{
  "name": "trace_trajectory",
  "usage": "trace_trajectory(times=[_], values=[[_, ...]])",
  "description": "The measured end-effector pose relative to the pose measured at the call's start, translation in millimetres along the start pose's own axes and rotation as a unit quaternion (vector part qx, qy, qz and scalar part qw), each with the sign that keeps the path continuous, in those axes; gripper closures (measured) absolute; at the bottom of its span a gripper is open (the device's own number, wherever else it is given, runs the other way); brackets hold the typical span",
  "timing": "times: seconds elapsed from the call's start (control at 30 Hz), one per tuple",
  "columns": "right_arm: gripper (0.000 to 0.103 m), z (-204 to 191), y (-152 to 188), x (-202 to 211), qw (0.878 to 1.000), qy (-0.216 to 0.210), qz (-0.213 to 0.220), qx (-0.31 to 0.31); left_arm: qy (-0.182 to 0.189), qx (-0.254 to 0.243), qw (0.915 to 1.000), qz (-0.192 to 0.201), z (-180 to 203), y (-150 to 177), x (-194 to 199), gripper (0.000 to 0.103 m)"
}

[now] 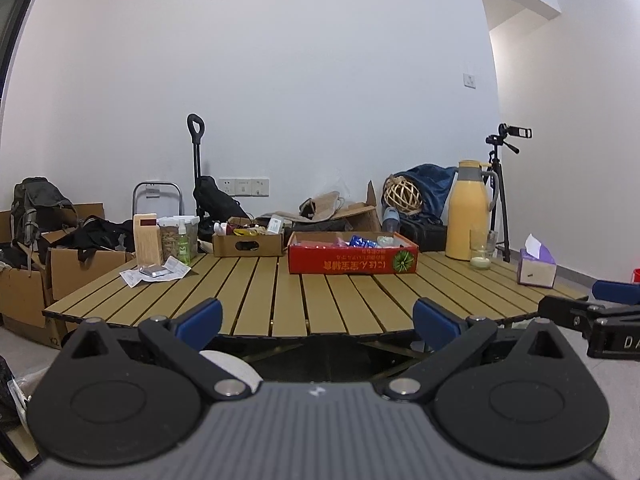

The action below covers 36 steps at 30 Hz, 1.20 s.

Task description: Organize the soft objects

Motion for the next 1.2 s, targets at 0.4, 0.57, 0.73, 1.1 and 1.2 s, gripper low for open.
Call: trace_trajectory(times=[0.4,0.57,0.73,1.1,1.2], values=[[0.0,-3,-3,5,1.0,-0.007,0.005,0.007,0.003,0.004,1.0,0.003,-1,0,11,0.0],[0.0,-4,-3,10,1.0,-0.007,0.01,0.006,0.006,0.003,1.0,0.006,-1,-1,17,0.0],[0.0,-4,-3,14,1.0,-0.01,0.012,0.006,0.008,0.002,0.9999,0.011,0,-1,24,0.0],[0.0,-6,-3,21,1.0,-0.011,0.017,0.008,0.011,-0.001,0.9998,0.017,0,0,35,0.0],[0.0,-8,-3,24,1.0,-0.008,0.02,0.008,0.012,0.0,0.9997,0.019,-1,-1,36,0.0]])
Point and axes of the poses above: each gripper's, at about its wrist camera, not at the fingertips, and x roughly against the way its jaws point, z to its right, y to its underside, the point moved 5 cm from there along -x, roughly the way its jaws point, and after that the axes turned 6 degrees about -y, right-handed, at the moved point
